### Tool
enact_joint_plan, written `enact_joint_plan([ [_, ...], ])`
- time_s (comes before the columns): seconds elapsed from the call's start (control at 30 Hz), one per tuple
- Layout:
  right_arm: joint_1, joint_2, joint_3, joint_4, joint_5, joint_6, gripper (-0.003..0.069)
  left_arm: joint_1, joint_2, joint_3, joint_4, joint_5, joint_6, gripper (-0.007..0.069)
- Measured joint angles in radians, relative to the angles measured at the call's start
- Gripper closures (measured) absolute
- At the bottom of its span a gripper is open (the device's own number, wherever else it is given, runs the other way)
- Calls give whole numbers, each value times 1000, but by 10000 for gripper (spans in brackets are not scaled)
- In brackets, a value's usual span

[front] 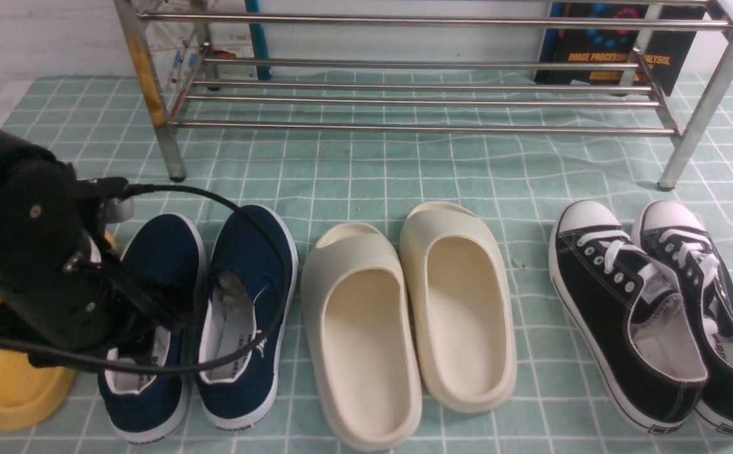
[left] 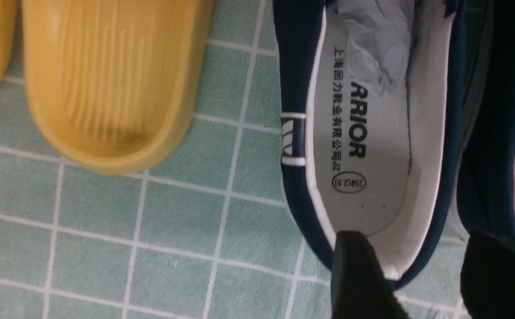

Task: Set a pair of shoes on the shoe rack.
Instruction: Use the left arm to grab the shoe closest to it

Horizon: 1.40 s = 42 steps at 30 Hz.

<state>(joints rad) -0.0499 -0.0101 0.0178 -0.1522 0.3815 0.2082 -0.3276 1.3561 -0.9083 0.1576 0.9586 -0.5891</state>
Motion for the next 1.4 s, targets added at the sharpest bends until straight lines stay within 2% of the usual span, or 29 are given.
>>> enact_joint_plan([
  [0.13, 0, 0, 0, 0, 0, 0, 420, 5, 65, 0, 5, -23, -11, 272],
  [0.47, 0, 0, 0, 0, 0, 0, 420, 178, 107, 0, -25, -71, -5, 270],
  [0.73, 0, 0, 0, 0, 0, 0, 420, 189, 180, 0, -73, -160, 12, 270],
  [0.97, 0, 0, 0, 0, 0, -7, 420, 191, 237, 0, -41, -175, 14, 288],
  [1.1, 0, 0, 0, 0, 0, -7, 420, 191, 240, 0, -18, -179, 14, 419],
  [1.13, 0, 0, 0, 0, 0, -7, 420, 191, 240, 0, -18, -179, 14, 428],
  [1.17, 0, 0, 0, 0, 0, -7, 420, 191, 240, 0, -12, -180, 14, 506],
  [1.2, 0, 0, 0, 0, 0, -7, 420, 191, 240, 0, -12, -180, 14, 515],
  [1.23, 0, 0, 0, 0, 0, -7, 420, 191, 240, 0, -8, -180, 14, 571],
  [1.27, 0, 0, 0, 0, 0, -7, 420, 191, 240, 0, -7, -180, 14, 596],
  [1.4, 0, 0, 0, 0, 0, -7, 420, 191, 233, 0, -6, -180, 28, 605],
])
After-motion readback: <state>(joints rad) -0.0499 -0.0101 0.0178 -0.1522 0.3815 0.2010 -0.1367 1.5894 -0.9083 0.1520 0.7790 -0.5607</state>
